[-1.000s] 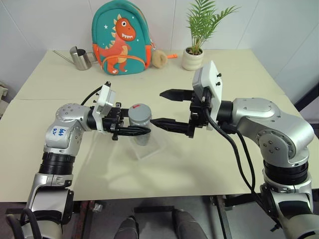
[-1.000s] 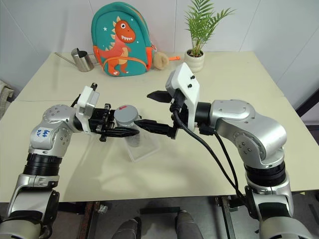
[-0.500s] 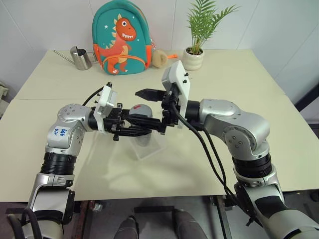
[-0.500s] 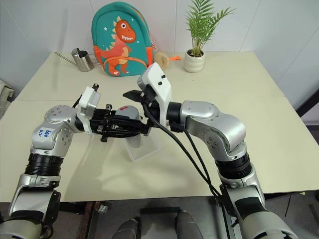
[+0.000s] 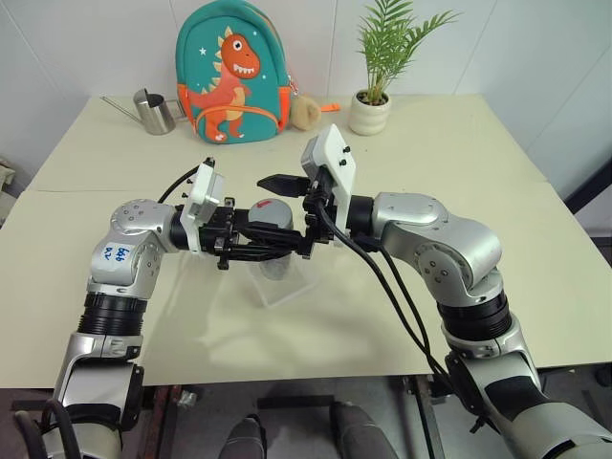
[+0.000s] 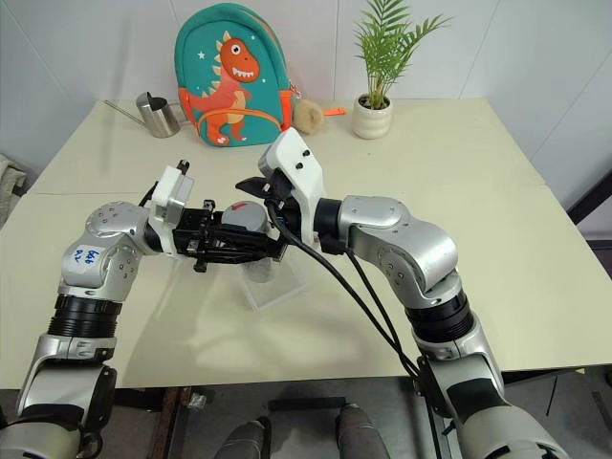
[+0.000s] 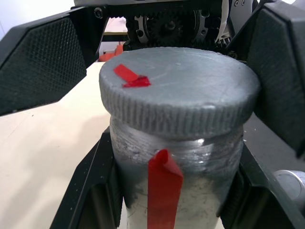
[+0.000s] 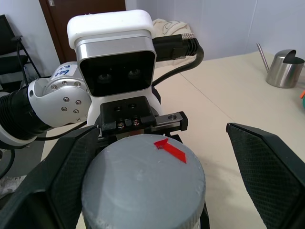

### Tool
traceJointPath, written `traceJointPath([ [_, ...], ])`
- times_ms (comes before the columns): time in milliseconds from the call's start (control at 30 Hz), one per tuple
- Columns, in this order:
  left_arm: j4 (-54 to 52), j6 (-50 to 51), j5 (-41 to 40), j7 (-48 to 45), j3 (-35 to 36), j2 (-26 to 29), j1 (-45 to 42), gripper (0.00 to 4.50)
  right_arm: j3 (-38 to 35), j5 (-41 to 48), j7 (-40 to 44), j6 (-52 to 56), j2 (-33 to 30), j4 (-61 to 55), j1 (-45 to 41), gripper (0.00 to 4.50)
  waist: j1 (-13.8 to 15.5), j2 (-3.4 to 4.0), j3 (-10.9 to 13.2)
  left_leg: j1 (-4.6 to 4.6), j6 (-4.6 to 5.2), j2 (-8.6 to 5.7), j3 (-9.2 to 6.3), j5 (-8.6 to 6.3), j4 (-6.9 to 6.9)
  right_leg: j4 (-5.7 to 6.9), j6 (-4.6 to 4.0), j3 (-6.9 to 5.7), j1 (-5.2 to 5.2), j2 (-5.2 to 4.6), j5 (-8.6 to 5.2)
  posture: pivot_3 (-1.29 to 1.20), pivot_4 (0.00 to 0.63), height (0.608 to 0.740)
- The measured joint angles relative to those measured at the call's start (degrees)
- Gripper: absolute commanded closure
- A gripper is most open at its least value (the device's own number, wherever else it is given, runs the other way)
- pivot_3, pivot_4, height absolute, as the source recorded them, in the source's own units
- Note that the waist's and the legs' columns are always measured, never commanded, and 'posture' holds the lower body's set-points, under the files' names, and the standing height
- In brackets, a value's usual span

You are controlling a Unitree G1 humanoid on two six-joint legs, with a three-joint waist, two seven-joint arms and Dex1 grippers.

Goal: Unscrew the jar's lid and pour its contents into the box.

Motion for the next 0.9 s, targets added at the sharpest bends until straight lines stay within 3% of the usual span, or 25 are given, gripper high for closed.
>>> traceJointPath([
  [900, 1.61, -0.56, 0.23, -0.07, -0.4, -0.73, -0.01, 2.47, -1.17, 1.47, 0.52, 3.01, -6.29, -5.27, 2.28, 0.03, 0.02, 0.0, 0.0, 0.0, 0.0, 0.0, 0.0, 0.0, 0.0, 0.0, 0.0, 0.0, 0.0, 0.0, 0.0, 0.0, 0.15, 0.74],
])
